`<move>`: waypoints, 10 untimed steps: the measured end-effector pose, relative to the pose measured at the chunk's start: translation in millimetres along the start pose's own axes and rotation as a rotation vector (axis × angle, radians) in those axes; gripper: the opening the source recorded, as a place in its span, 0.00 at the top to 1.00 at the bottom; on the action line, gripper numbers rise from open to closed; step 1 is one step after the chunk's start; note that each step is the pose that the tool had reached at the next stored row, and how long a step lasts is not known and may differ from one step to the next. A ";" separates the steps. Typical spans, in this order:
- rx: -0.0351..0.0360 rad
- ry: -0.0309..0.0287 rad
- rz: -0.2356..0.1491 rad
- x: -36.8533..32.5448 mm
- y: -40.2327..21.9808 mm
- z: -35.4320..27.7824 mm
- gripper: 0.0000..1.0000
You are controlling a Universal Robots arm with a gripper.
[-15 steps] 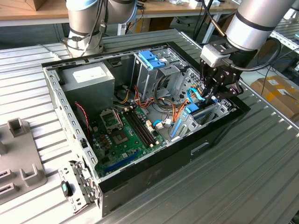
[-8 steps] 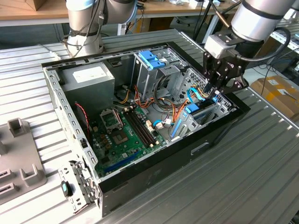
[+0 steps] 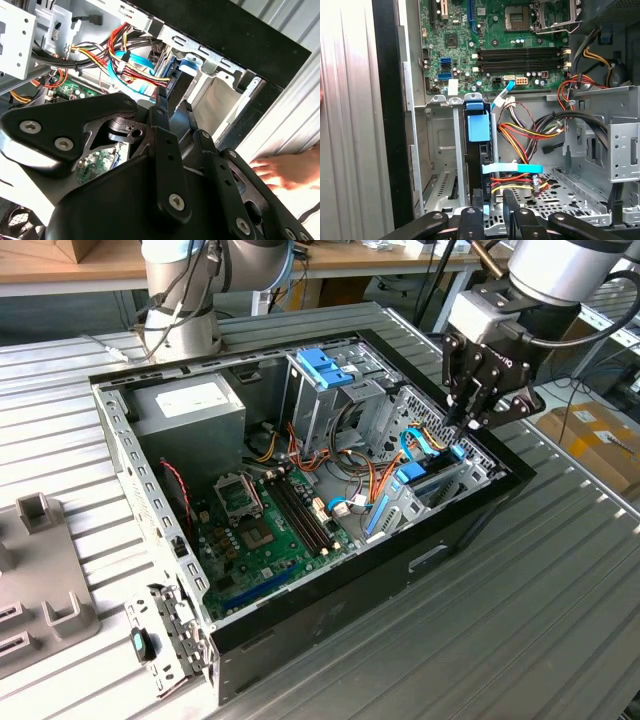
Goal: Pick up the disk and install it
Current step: 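Insert the second disk wire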
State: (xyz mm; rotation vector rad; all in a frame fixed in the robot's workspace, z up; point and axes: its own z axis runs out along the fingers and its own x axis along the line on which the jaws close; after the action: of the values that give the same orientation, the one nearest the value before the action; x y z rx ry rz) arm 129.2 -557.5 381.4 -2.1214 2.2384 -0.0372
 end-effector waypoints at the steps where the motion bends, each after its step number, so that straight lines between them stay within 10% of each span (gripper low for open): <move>1: 0.0000 0.0003 0.000 0.0 0.1 -0.2 0.70; 10: 0.0000 0.0003 0.000 0.5 9.4 -0.7 0.70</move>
State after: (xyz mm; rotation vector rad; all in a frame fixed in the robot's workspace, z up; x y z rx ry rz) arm 119.8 -557.6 381.6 -2.1216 2.2386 -0.0376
